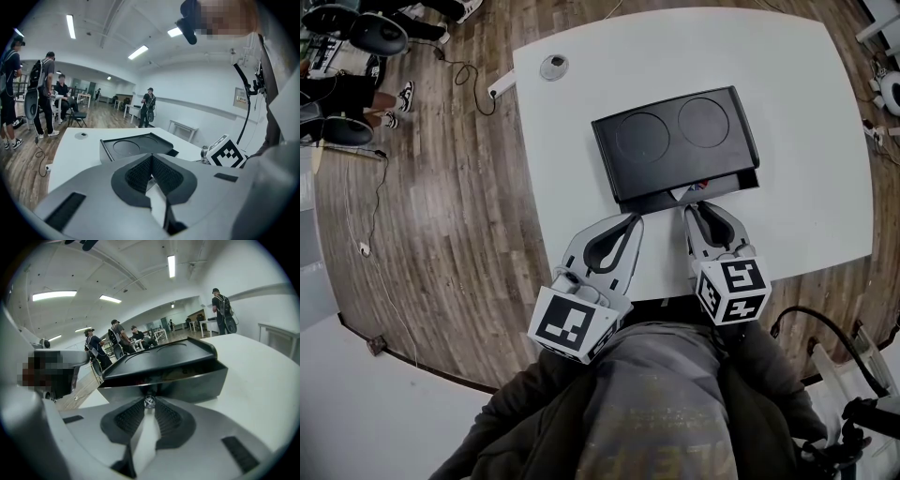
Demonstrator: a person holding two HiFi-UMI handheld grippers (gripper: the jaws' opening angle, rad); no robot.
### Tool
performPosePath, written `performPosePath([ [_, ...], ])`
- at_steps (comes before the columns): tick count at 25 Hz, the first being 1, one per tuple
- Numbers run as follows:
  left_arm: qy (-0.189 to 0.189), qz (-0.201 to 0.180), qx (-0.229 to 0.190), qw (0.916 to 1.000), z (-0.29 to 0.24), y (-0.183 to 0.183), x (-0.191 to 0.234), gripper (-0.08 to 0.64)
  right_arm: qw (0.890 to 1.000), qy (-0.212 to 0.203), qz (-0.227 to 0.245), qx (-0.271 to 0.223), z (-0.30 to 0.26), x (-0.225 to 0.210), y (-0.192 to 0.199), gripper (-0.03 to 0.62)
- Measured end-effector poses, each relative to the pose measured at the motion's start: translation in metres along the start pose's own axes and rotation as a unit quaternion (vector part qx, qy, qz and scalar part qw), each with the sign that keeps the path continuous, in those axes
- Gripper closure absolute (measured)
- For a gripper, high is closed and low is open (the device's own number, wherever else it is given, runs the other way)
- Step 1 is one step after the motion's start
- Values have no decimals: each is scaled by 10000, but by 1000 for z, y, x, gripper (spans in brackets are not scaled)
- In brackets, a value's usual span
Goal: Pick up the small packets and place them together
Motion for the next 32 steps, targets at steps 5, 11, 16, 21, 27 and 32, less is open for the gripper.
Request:
performPosePath([
  [5, 17, -35, -4, 10000, 7, 3, -4, 557, 10000, 5, -10, -22, 6, 5, 7, 515],
  [11, 85, -75, 14, 9999, 5, 4, -8, 557, 10000, 1, -43, -42, 9, 5, 11, 515],
  [16, 131, -113, 52, 9998, 3, 7, -14, 557, 10000, 14, -59, -65, 14, 3, 17, 516],
  [21, 172, -137, 61, 9997, 1, 6, -17, 557, 9999, 38, -77, -86, 17, 1, 19, 515],
  [27, 198, -162, 27, 9997, 4, 4, -15, 557, 9999, 81, -106, -77, 17, 3, 19, 515],
  [32, 239, -219, -25, 9995, 7, 3, -20, 557, 9998, 103, -144, -71, 19, 3, 22, 515],
])
Point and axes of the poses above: the fingertips, and each gripper's own axes: z backward along the fingers, x to its left, y out of its underside, the point moved 9 cm from there along z, backward along the fingers, and after that the axes turned 7 degrees about y, right-handed, at the moved point
